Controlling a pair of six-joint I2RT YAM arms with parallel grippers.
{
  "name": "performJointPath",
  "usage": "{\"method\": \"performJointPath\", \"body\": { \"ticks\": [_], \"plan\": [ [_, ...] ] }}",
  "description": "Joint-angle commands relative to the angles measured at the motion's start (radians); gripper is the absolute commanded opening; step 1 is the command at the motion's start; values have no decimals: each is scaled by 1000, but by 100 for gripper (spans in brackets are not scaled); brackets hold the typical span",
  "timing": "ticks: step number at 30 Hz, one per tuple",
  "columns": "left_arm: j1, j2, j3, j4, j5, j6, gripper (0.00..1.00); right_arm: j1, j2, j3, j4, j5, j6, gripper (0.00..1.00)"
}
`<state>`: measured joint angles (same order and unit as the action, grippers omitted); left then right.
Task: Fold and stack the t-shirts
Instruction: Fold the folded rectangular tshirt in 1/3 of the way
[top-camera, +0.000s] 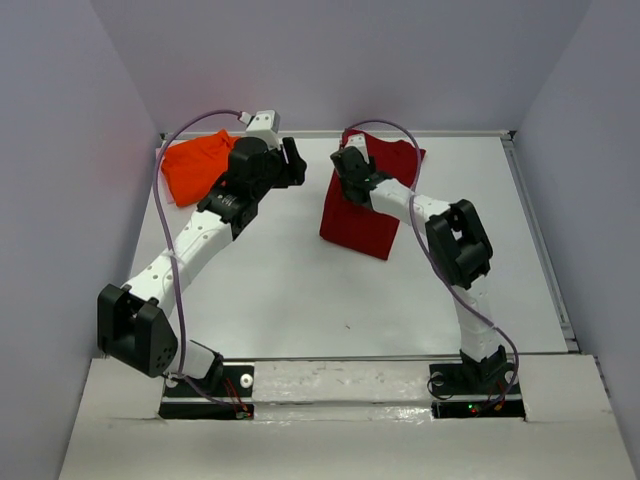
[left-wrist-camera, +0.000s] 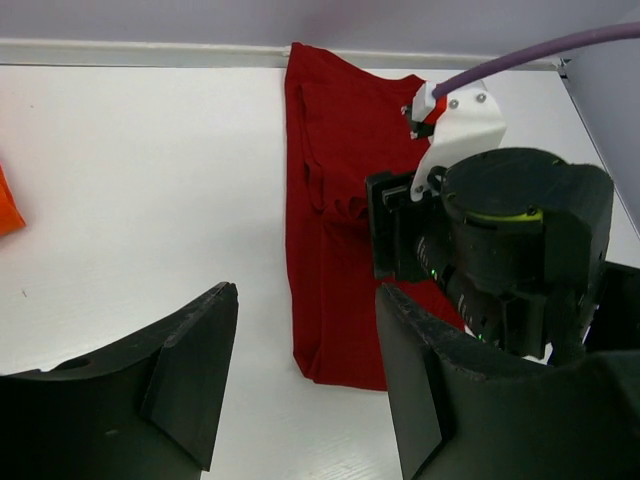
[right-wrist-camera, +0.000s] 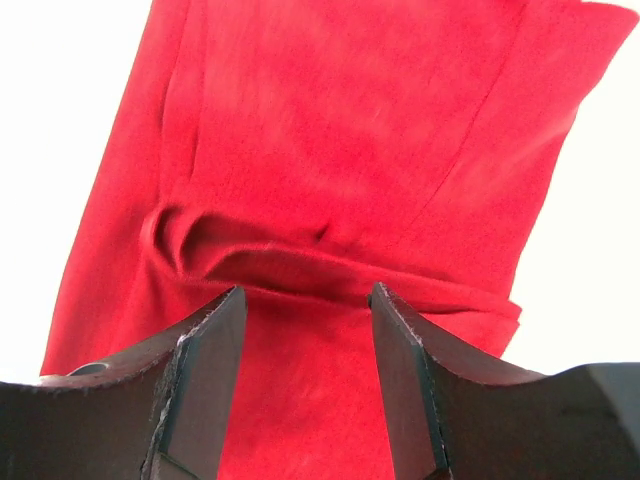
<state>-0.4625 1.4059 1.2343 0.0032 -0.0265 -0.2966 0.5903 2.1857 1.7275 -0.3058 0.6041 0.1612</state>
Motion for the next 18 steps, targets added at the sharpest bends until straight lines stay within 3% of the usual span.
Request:
{"method": "performJointPath", "body": {
  "ticks": [1, 9, 18],
  "plan": [
    [18, -51, -12, 44, 17, 1, 67, -24, 43, 86, 28, 32, -48, 58],
    [22, -50, -21, 50, 56, -10, 67, -118, 132, 178, -21, -21, -17, 58],
    [25, -45, -25, 50, 60, -13, 67, -138, 135, 234, -23, -23, -57, 58]
  ]
}}
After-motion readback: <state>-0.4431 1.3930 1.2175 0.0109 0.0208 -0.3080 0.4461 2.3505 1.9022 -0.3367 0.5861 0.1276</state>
